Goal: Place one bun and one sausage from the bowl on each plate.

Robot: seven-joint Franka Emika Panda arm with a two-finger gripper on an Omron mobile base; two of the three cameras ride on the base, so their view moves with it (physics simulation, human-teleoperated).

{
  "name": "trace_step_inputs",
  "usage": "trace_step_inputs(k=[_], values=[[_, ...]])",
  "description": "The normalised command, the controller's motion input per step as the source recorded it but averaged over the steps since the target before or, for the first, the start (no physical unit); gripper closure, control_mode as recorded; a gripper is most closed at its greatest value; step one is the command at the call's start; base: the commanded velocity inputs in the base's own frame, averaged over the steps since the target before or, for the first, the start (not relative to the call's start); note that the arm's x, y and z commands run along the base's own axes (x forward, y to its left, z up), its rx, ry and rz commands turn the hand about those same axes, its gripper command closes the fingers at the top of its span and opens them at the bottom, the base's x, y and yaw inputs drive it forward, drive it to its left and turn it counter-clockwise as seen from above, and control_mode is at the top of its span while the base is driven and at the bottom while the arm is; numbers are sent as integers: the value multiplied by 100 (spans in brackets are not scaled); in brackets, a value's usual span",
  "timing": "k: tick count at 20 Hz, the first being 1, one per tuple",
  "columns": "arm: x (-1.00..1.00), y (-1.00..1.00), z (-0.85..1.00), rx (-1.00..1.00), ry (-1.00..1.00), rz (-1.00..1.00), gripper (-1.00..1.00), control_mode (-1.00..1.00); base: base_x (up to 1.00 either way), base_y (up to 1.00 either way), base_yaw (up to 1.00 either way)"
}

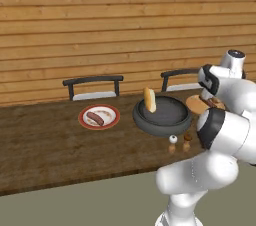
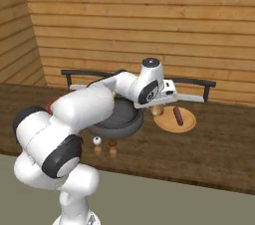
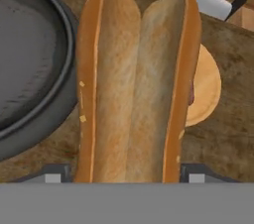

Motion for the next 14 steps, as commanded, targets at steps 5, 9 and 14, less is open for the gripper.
trace_step_inputs(k=[5,9,14], values=[[97,-4,-31,0,20,0,100,-100,0,0,0],[38,-15,-41,2,6,0,100,-100,0,0,0],[4,-28,-55,2,0,0,100,-100,0,0,0]])
